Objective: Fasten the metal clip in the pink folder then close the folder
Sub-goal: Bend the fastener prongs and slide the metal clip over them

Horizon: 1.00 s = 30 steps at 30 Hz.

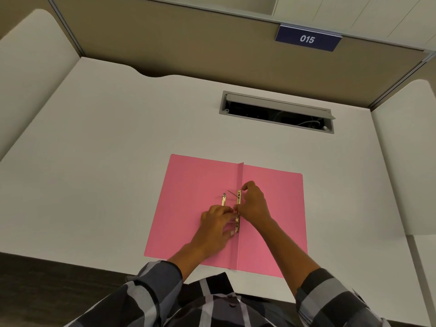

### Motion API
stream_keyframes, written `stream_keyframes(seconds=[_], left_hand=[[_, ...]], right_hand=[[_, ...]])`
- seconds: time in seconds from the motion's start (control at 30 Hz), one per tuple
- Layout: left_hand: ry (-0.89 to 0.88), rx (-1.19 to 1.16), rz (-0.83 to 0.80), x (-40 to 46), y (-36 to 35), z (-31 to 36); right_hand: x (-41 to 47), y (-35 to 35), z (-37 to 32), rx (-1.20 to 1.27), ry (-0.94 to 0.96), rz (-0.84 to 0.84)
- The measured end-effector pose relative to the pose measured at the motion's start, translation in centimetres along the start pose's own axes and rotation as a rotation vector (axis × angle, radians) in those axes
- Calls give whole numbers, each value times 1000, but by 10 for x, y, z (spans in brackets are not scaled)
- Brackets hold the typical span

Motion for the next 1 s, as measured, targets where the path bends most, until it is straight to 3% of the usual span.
stream_keyframes(seconds=[0.43,0.67,1.0], left_hand=[[-156,357,-107,-6,-17,22],[-134,498,-191,-4,-19,26],[-90,682,-278,5,-23,31]], right_hand=[[-8,12,27,164,-46,65],[-4,17,-6,10,226,38],[13,36,10,-60,180,41]])
Point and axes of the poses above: each hand's wrist, its own x-axis towards the middle knuckle, its own y-axis out of the back of the hand, z = x × y, the point moved 9 cm from there along x, towards the middle knuckle, and after that the axes turned 3 degrees about -z, right-handed, at the moved point
